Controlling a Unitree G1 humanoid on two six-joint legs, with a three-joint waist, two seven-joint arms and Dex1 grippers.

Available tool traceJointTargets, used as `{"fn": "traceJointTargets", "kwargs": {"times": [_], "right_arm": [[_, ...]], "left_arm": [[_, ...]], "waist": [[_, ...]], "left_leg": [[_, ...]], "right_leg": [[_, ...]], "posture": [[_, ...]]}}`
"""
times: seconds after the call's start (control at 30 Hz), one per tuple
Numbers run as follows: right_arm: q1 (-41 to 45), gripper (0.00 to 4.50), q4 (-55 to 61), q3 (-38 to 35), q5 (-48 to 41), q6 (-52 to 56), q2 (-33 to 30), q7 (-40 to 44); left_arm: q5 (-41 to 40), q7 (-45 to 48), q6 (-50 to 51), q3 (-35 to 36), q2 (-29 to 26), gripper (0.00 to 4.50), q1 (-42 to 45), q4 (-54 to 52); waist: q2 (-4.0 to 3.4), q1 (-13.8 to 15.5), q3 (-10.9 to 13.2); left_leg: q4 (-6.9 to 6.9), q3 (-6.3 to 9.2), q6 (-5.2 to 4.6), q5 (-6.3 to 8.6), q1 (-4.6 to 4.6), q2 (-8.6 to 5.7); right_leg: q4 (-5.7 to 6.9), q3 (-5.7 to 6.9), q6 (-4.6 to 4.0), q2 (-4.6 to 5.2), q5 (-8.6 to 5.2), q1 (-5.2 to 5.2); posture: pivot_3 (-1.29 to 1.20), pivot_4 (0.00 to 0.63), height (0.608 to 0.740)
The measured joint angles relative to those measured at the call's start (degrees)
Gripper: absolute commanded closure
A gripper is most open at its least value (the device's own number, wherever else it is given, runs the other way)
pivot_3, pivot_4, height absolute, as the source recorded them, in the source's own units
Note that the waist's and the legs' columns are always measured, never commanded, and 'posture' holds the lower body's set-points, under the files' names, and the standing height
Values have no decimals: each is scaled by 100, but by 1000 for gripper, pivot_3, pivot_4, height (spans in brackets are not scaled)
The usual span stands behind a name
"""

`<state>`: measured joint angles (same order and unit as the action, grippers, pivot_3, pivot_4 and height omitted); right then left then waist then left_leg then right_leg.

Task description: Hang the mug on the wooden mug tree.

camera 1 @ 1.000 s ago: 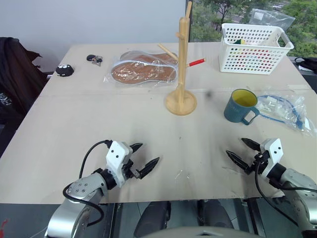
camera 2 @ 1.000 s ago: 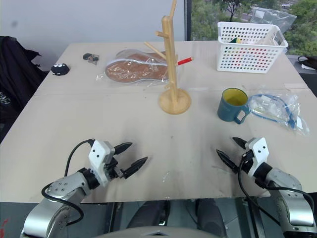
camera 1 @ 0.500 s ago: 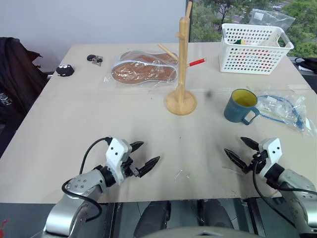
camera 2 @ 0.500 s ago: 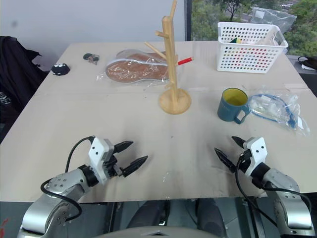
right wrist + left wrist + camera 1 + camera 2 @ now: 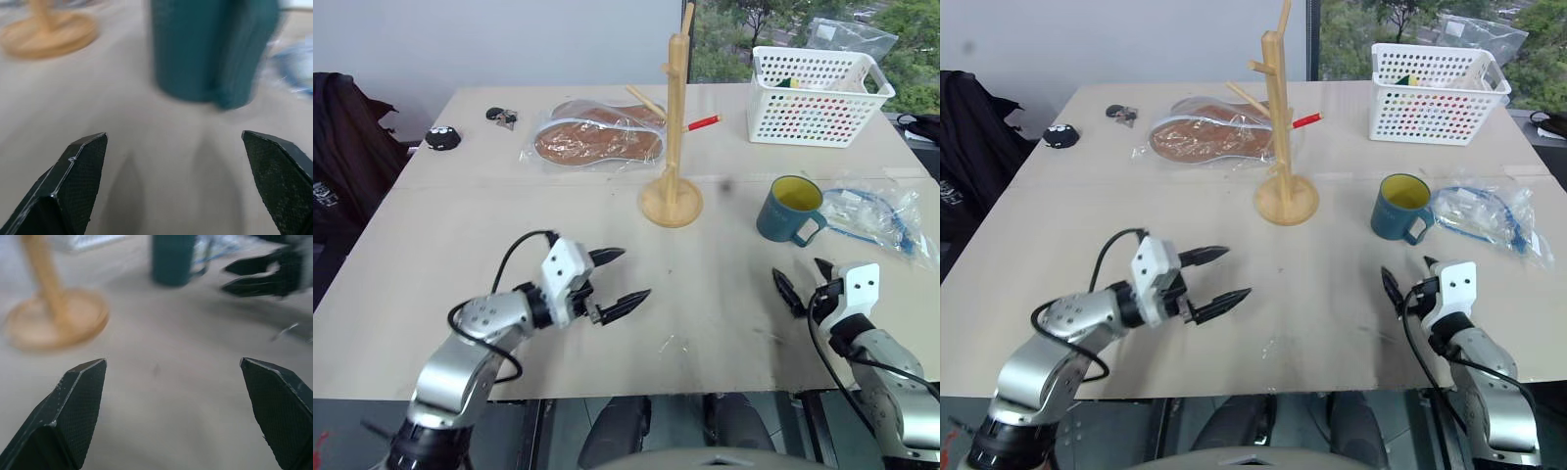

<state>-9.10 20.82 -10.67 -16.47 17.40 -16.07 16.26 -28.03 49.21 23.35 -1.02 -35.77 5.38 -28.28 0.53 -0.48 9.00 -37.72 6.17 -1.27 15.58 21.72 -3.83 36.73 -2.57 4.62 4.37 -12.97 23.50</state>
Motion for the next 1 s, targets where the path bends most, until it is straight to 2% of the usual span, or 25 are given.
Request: {"fn": "traceJointTargets", "kwargs": {"times": [0.17,0.3,0.43,0.73,0.77,0.83,1.0], "right_arm": [[387,58,-133,-62,286,-30,347,-678],[752,58,-509,-73,615,-286,523,-1074],[980,58,-832,-100,791,-553,549,-1231],[1170,58,-1368,-99,942,-897,568,-1247],[1243,572,-1455,-99,941,-910,550,-1217],[1291,1297,-1514,-97,940,-929,533,-1176],[1482,3796,-1806,-91,937,-1033,524,-1069]], "left_arm": [[-382,416,258,-175,5,0,1052,86],[-433,520,542,-443,19,0,1568,89],[-420,276,755,-655,240,0,1638,82],[-265,12,839,-738,251,0,1643,76],[-262,-28,840,-737,252,0,1644,73],[-257,-60,839,-734,252,0,1645,70],[-255,-178,838,-653,253,0,1642,50]], "waist": [[0,-29,0],[-2,-36,0],[-2,-37,0],[-2,-39,0],[-2,-42,0],[-2,-42,0],[-2,-42,0]], "left_leg": [[2,-2,4,-2,1,1],[2,-6,5,-3,0,2],[2,-4,5,-3,1,3],[4,-5,5,-3,0,4],[4,-5,5,-4,0,4],[4,-4,6,-4,0,4],[4,-5,6,-4,0,5]], "right_leg": [[2,-3,-1,-7,1,6],[3,-10,-1,-11,1,7],[4,-10,-1,-14,1,8],[5,-12,-3,-15,2,9],[5,-12,-4,-16,3,9],[6,-11,-4,-16,3,9],[6,-13,-4,-17,3,10]], "posture": [[0,150,740],[0,150,740],[0,150,740],[0,150,740],[0,150,740],[0,150,740],[0,150,740]]}}
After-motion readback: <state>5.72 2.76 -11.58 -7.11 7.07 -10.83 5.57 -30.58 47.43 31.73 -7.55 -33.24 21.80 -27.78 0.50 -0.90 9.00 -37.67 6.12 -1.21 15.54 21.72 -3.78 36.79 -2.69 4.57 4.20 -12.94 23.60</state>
